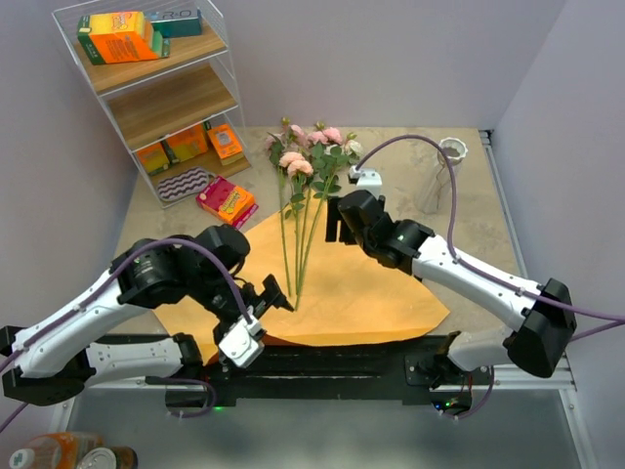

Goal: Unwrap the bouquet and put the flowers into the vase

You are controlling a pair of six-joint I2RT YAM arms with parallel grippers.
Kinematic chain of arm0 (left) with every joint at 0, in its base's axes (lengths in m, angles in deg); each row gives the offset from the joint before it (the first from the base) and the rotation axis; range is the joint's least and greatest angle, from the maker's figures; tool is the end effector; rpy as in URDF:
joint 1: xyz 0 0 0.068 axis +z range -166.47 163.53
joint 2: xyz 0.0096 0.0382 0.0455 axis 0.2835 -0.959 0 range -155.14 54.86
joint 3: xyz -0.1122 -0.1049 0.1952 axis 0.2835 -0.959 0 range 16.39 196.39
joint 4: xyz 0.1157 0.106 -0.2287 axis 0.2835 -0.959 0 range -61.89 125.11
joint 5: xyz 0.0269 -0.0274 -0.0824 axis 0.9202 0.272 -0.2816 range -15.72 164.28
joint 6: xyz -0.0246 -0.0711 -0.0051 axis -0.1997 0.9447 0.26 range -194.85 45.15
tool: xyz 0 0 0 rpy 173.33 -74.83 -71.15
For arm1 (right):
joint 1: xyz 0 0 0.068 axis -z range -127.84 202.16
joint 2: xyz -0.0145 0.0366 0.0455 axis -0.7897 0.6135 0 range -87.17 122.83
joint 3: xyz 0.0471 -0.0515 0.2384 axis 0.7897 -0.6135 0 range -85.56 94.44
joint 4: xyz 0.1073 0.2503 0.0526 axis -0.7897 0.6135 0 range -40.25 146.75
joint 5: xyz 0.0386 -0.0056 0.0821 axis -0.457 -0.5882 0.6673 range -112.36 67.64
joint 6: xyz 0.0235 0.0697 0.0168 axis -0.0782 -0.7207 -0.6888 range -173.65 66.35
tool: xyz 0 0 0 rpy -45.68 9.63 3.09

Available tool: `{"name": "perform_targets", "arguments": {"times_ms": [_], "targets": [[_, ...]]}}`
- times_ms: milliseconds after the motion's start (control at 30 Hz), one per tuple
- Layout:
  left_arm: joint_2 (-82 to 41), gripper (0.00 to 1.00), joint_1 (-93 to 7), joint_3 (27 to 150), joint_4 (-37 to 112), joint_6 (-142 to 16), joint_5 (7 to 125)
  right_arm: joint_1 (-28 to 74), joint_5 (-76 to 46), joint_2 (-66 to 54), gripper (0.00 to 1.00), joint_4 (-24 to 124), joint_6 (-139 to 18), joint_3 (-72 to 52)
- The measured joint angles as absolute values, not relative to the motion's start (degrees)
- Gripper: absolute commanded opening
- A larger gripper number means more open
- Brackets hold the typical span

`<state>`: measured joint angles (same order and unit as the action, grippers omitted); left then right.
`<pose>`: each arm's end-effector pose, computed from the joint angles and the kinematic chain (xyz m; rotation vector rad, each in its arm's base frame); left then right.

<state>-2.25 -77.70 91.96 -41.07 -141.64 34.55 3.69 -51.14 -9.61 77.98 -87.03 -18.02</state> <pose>0.0537 -0.1821 0.3499 2.2920 0.8351 -0.8413 0.2476 0.2333 0.2797 -0.0169 2.1559 0.2651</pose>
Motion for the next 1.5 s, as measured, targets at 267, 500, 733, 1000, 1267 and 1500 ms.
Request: {"name": "perform_targets", "arguments": {"times_ms": [267,500,733,1000,1267,1500], "targets": [[-4.0,0.99,-77.7,104.7,-40.1,-138.5,33.5,-13.1,-47.0,-10.9,0.67,72.7,-88.1,-28.7],[-5.1,0.99,-77.1,106.8,-29.3,-124.5,41.8,-26.0,-45.6,-18.3,0.63,71.6,-94.1,-36.4],[-8.8,0.99,-62.6,106.3,-18.3,-112.5,49.2,-40.0,-45.1,-24.8,0.61,73.3,-101.7,-40.4],[-17.2,0.99,-46.8,101.9,-13.3,-103.3,51.0,-43.8,-47.3,-29.8,0.76,83.4,-104.7,-39.7],[-25.4,0.99,-43.4,96.4,-11.6,-98.6,57.2,-17.6,-57.6,-19.0,0.67,86.4,-97.2,-19.7],[-24.2,0.99,-36.5,88.0,-6.4,-94.0,58.9,5.8,-52.3,2.7,0.63,77.2,-89.0,-11.0]]}}
